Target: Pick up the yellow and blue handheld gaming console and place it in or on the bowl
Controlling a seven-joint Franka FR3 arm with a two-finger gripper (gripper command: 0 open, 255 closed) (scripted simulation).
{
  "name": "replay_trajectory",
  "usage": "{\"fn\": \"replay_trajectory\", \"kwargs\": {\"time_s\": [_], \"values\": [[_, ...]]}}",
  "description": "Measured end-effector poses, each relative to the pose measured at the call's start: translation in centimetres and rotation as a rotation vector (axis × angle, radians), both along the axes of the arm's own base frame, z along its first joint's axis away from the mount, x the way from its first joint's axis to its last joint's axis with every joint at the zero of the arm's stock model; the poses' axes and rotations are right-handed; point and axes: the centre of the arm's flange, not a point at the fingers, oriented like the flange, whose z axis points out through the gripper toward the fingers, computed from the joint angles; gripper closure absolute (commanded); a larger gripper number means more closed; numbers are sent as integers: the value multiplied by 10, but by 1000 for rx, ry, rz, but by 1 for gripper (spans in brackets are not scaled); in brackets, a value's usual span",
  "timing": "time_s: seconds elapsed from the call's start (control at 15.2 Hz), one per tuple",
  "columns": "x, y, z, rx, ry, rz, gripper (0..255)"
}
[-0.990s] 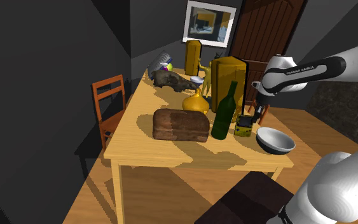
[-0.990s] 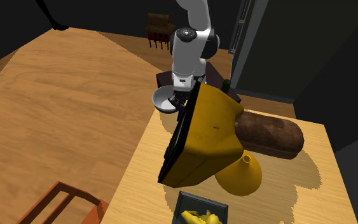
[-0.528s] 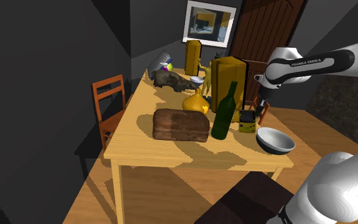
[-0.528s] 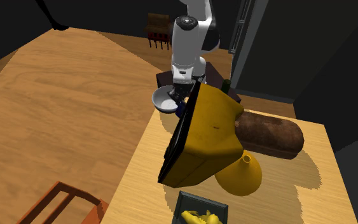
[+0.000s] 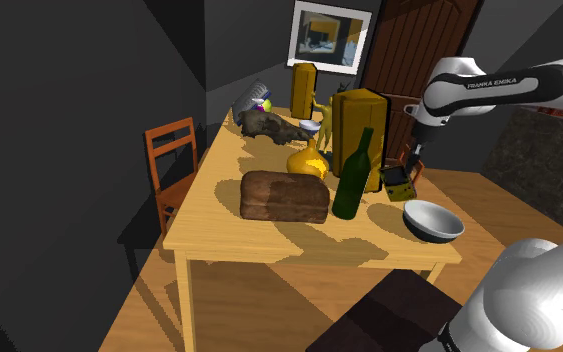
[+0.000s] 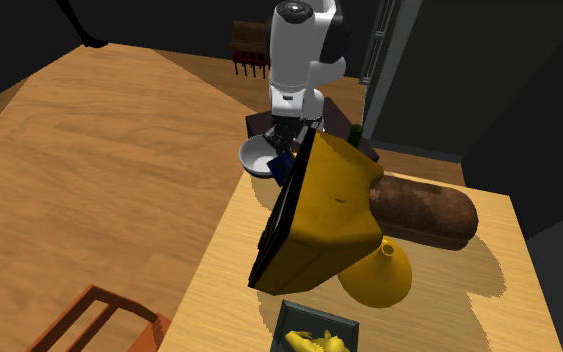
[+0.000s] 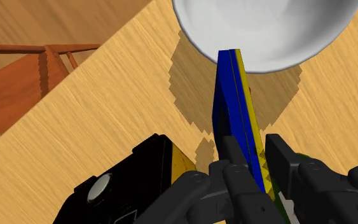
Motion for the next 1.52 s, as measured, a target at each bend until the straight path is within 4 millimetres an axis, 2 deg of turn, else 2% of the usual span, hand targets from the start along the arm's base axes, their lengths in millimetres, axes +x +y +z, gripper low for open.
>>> {"fn": "replay_trajectory", "kwargs": {"time_s": [0.79, 0.92, 1.12, 1.52], "values": [[0, 0, 62, 0, 0, 0, 255], [-15, -5, 71, 0, 0, 0, 255], [-47, -14, 85, 0, -1, -1, 255], [-120, -37, 110, 0, -1, -1, 255]]}}
